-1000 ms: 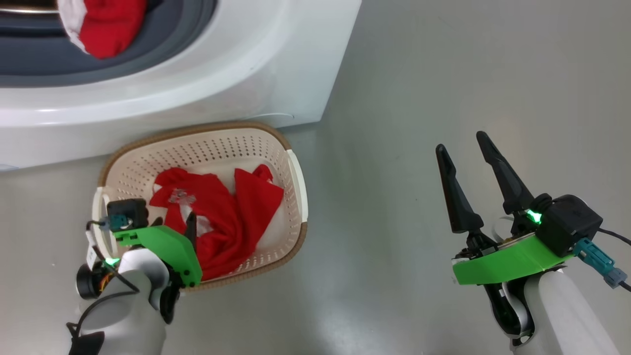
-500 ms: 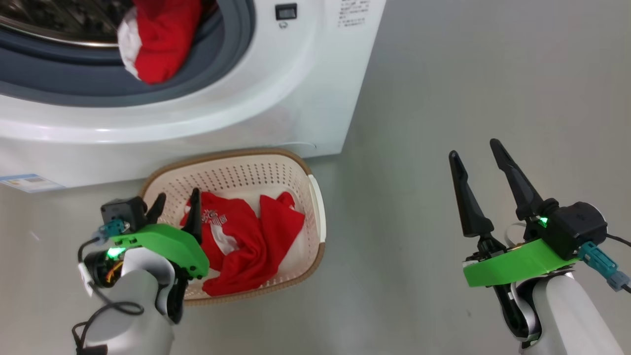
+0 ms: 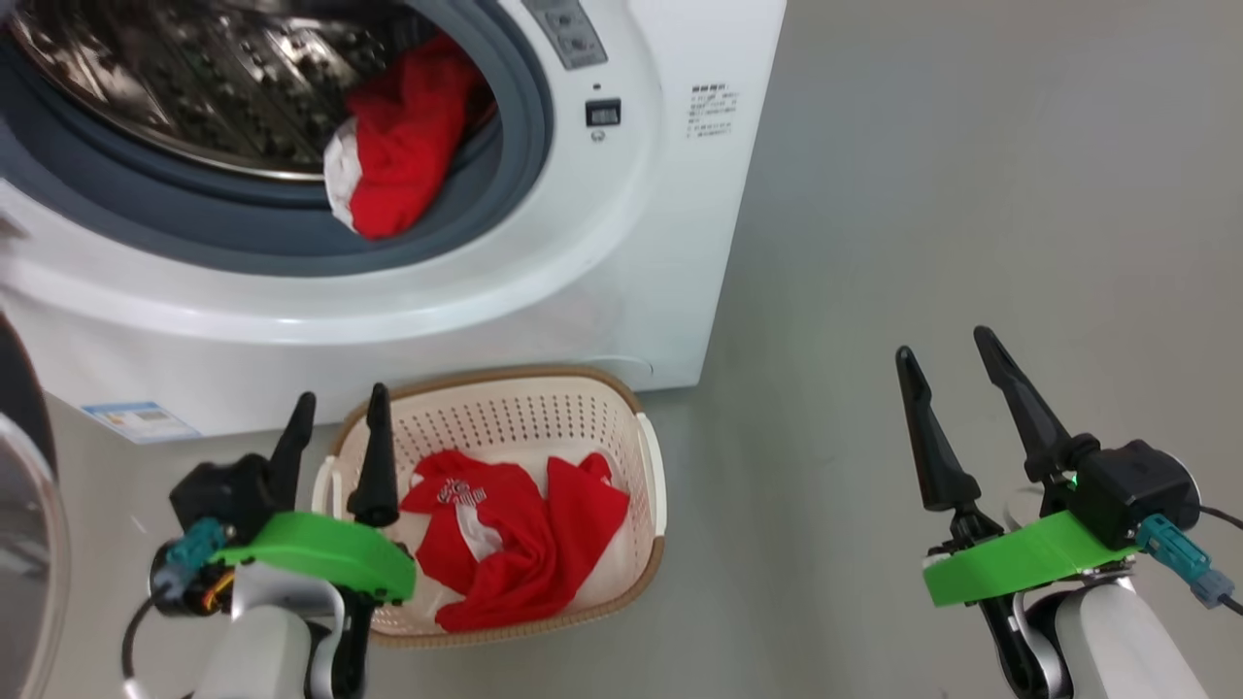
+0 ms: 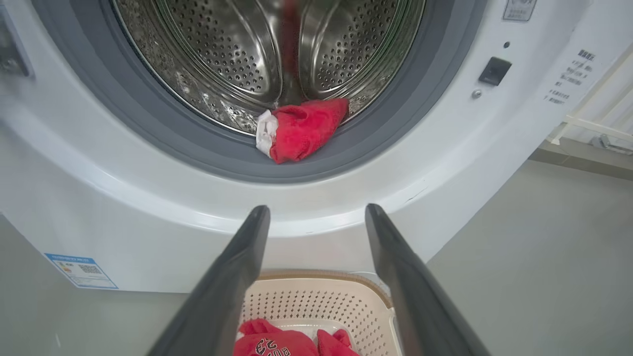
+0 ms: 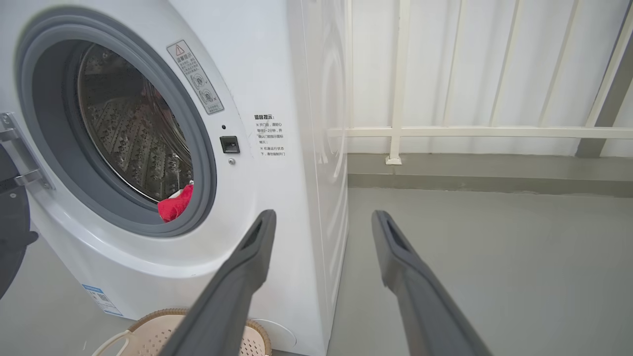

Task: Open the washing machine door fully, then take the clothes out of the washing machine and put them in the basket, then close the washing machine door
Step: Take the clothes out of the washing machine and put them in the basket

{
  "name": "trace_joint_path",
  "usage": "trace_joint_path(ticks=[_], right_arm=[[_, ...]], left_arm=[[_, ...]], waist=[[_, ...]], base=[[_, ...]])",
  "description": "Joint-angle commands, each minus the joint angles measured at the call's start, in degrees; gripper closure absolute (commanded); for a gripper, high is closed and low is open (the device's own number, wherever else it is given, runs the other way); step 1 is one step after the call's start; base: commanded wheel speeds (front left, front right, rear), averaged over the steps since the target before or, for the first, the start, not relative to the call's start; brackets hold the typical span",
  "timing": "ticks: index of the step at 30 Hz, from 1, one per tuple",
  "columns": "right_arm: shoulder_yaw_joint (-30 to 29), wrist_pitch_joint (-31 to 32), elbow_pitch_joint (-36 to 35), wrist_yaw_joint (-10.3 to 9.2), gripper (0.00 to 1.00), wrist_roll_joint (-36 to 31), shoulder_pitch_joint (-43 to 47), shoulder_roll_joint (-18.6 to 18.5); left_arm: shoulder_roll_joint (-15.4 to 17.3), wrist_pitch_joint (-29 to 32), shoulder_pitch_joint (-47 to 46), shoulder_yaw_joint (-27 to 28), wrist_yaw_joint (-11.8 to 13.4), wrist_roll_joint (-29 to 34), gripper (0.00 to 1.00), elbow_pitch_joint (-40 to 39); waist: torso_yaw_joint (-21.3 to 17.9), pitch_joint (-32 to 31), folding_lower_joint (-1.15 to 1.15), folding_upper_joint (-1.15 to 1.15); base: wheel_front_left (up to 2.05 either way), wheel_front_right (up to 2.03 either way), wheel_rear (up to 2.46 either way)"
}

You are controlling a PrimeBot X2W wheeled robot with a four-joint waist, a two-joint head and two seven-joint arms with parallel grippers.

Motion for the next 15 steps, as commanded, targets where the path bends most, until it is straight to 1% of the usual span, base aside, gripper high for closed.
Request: trace_joint_path(ticks=[1, 4, 7, 11, 15], right_arm=[[0.87, -0.36, -1.08, 0.28, 0.00, -0.81, 0.47, -0.08], [0.26, -0.36, -0.98, 0.28, 0.00, -1.23, 1.28, -0.08], [-0.31, -0.36, -0.86, 0.28, 0.00, -1.44, 2.18, -0.08], [-0.99, -0.36, -0.79, 0.28, 0.00, -1.33, 3.69, -0.08], [-1.27, -0.36, -0.96, 0.28, 0.00, -1.18, 5.09, -0.08]], left_arm=[[0.95, -0.68, 1.77, 2.15, 0.45, 0.87, 0.00, -3.92], [0.79, -0.68, 4.49, 2.39, 0.45, 1.93, 0.00, -8.95], [0.69, -0.68, 7.31, 2.78, 1.04, 3.08, 0.00, -13.31], [0.85, -0.68, 10.71, 3.15, 1.54, 4.37, 0.00, -16.57], [1.29, -0.68, 13.18, 3.38, 2.56, 5.44, 0.00, -17.73]], waist=[[0.39, -2.42, 0.00, 0.00], [0.51, -3.98, 0.00, 0.00], [0.47, -5.63, 0.00, 0.00], [0.38, -7.85, 0.00, 0.00], [0.31, -9.52, 0.00, 0.00]], base=[[0.00, 0.00, 0.00], [0.00, 0.00, 0.00], [0.00, 0.00, 0.00], [0.00, 0.00, 0.00], [0.00, 0.00, 0.00]])
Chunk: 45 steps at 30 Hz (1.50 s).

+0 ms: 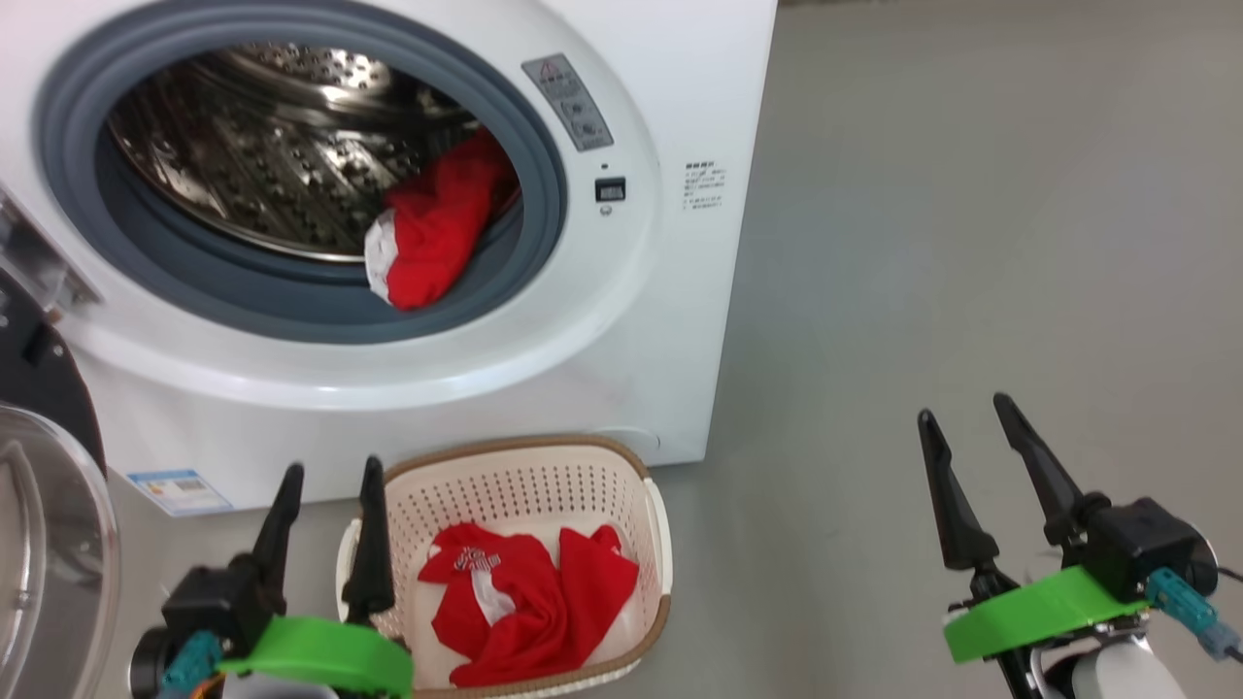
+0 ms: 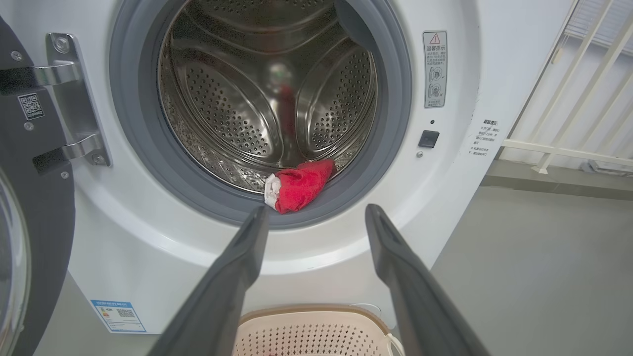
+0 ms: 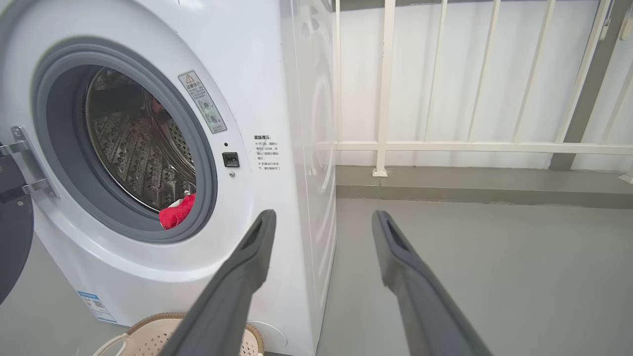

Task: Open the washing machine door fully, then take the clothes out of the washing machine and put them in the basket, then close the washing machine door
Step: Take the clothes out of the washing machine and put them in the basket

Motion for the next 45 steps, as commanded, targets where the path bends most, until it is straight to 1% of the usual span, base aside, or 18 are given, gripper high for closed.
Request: trace_joint_path(ticks=[1, 4, 8, 20, 33, 45], right_arm=[[0.91, -0.36, -1.50, 0.28, 0.00, -0.24, 0.00, -0.17], [0.61, -0.36, -1.76, 0.28, 0.00, -0.33, 1.75, -0.17], [0.04, -0.36, -2.29, 0.28, 0.00, -0.63, 4.11, -0.17], [-0.54, -0.36, -3.94, 0.28, 0.00, -0.78, 7.40, -0.17], [-0.48, -0.36, -4.05, 0.28, 0.00, -0.61, 8.14, -0.17], [-0.18, -0.36, -4.15, 0.28, 0.00, -0.70, 8.04, -0.17]], left_arm=[[1.23, -0.69, 0.29, 2.09, 0.54, 0.82, 0.00, -1.83], [1.38, -0.66, 2.65, 2.16, 1.49, 1.23, 0.00, -3.17], [1.72, -0.36, 5.38, 2.33, 1.49, 0.71, 0.00, -4.41], [1.63, 2.35, 10.57, 1.77, 2.97, -0.24, 0.00, -8.90], [1.74, 3.17, 11.23, 0.75, 3.37, -0.57, 0.00, -10.04], [1.33, 2.83, 10.28, -0.20, 3.50, -1.83, 0.00, -9.54]], waist=[[-0.06, -1.89, -0.01, 0.00], [0.02, -3.57, -0.01, 0.00], [0.21, -5.59, -0.01, 0.00], [0.03, -7.65, -0.01, 0.00], [0.36, -7.71, -0.01, 0.00], [0.73, -5.67, -0.01, 0.00]], base=[[0.00, 0.00, 0.00], [0.00, 0.00, 0.00], [0.00, 0.00, 0.00], [0.00, 0.00, 0.00], [0.00, 0.00, 0.00], [0.00, 0.00, 0.00]])
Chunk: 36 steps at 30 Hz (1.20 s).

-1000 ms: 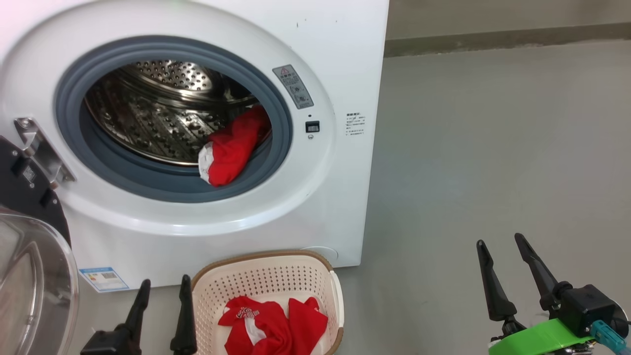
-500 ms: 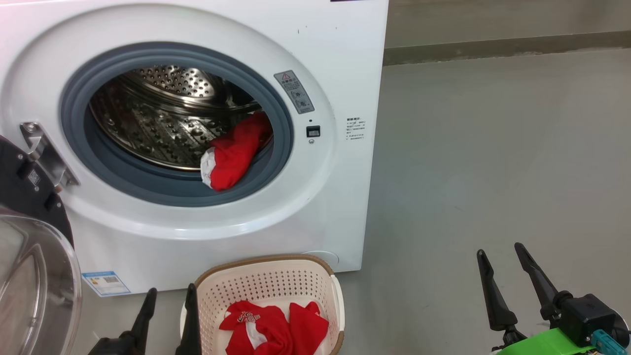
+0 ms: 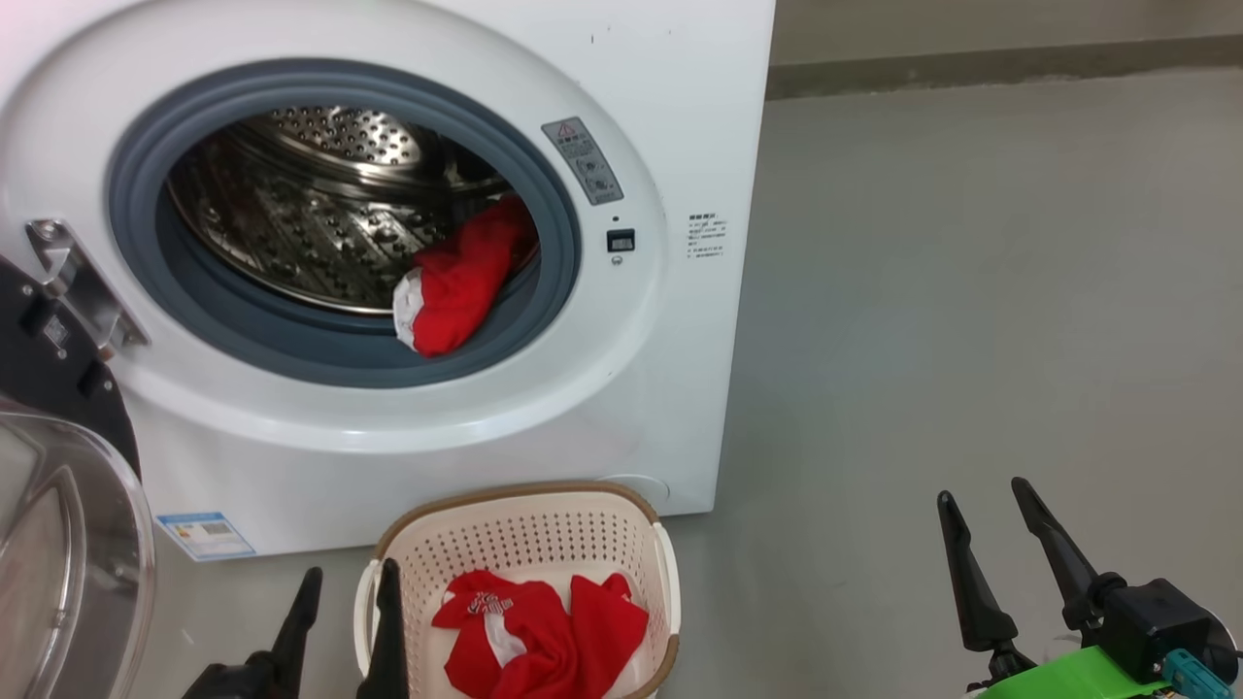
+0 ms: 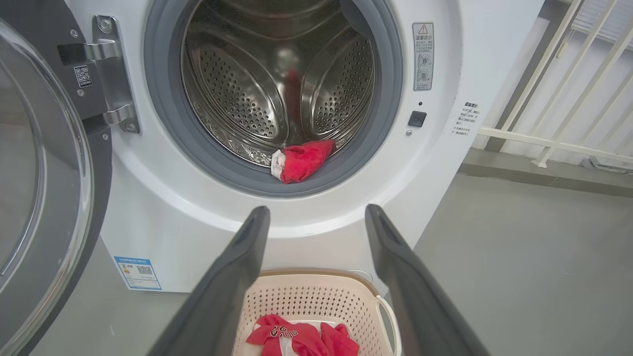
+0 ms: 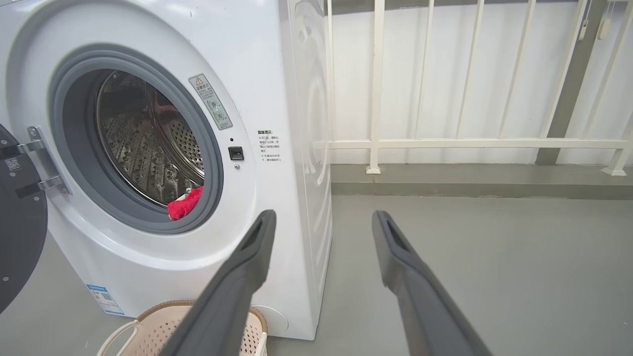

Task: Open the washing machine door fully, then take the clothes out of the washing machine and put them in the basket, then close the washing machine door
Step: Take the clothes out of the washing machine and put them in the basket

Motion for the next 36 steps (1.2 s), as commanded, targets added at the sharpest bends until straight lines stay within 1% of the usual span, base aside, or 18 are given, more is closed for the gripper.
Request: trace_joint_path(ticks=[1, 12, 21, 29, 31, 36], right_arm=[[1.40, -0.37, -1.47, 0.28, 0.00, -0.59, -1.00, -0.51], [1.96, -0.37, -2.67, 0.28, 0.00, -0.36, -3.87, -0.51], [2.43, -0.37, -4.01, 0.28, 0.00, -0.01, -7.03, -0.51], [2.37, -0.37, -5.77, 0.28, 0.00, 1.19, -10.32, -0.51], [2.60, -0.37, -6.01, 0.28, 0.00, 1.26, -10.99, -0.51], [3.07, -0.37, -6.22, 0.28, 0.00, 1.24, -12.75, -0.51]], left_arm=[[0.34, -0.42, -2.30, 1.52, 0.32, -0.48, 0.00, -1.23], [-0.03, -1.25, -9.39, 0.22, 0.39, -0.95, 0.00, -0.16], [-0.05, -2.09, -16.83, 0.10, 0.47, -1.15, 0.00, 2.52], [1.10, -2.50, -26.19, 0.76, 0.04, -1.22, 0.00, 5.89], [1.11, -2.46, -28.43, 1.02, -0.56, -2.13, 0.00, 6.65], [1.77, -2.00, -34.93, 1.78, -0.85, -2.98, 0.00, 8.92]], waist=[[0.25, 0.79, 0.00, 0.00], [1.15, 7.66, 0.00, 0.00], [0.67, 13.67, 0.00, 0.00], [-0.11, 20.11, 0.00, 0.00], [-0.32, 21.35, 0.00, 0.00], [-1.04, 24.75, 0.00, 0.00]], base=[[0.00, 0.00, 0.00], [0.00, 0.00, 0.00], [0.00, 0.00, 0.00], [0.00, 0.00, 0.00], [0.00, 0.00, 0.00], [0.00, 0.00, 0.00]])
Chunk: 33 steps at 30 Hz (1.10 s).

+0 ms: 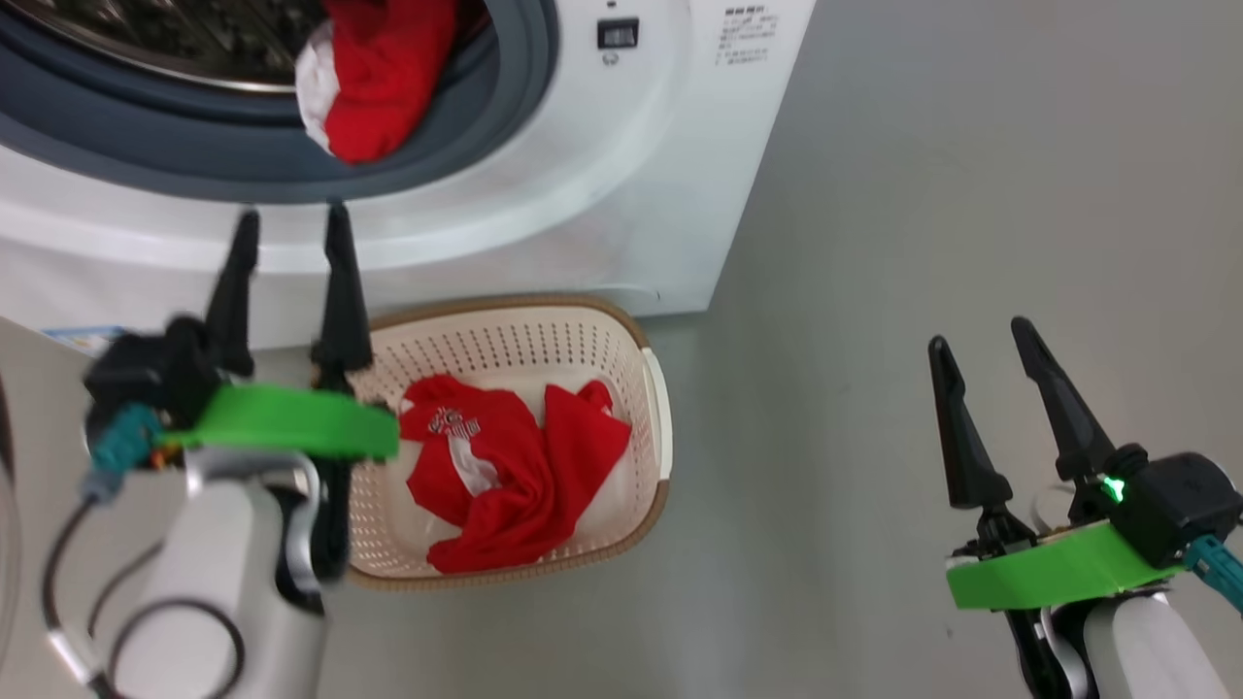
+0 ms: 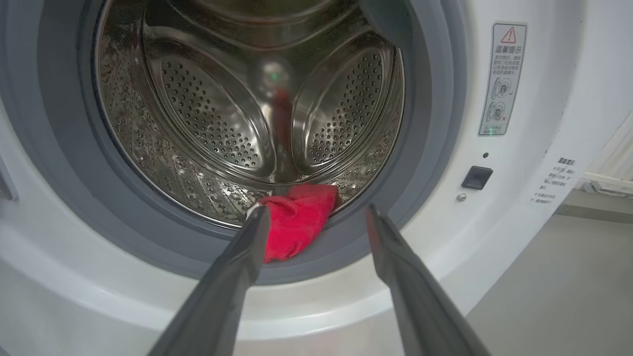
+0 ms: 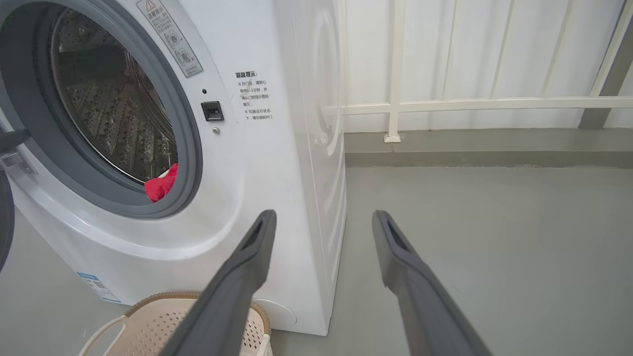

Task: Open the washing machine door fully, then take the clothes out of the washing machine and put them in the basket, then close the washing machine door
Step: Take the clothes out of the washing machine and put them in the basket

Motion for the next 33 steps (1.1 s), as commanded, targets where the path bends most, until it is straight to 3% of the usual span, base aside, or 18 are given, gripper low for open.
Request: trace_joint_path(ticks=[1, 18, 26, 33], right_arm=[[1.51, -0.36, -1.80, 0.28, 0.00, 0.14, -1.61, -0.42], [3.34, -0.36, -2.04, 0.28, 0.00, 0.52, -4.09, -0.42], [4.59, -0.36, -1.17, 0.28, 0.00, 1.19, -5.34, -0.42], [5.80, -0.36, -0.28, 0.28, 0.00, 1.55, -6.22, -0.42]], left_arm=[[1.90, 0.13, -3.30, 2.13, -0.35, -0.35, 0.00, -0.33], [3.02, 1.48, -23.35, 5.92, -1.93, -5.76, 0.00, 16.10], [4.66, 7.03, -32.08, 6.97, -4.01, -9.15, 0.00, 26.23], [7.68, 15.85, -38.18, 6.20, -7.15, -10.91, 0.00, 34.87]], waist=[[-1.02, 3.39, 0.00, 0.00], [-3.04, 9.20, 0.00, 0.00], [-4.37, 10.52, 0.00, 0.00], [-6.22, 10.80, 0.00, 0.00]], base=[[0.00, 0.00, 0.00], [0.00, 0.00, 0.00], [0.00, 0.00, 0.00], [0.00, 0.00, 0.00]])
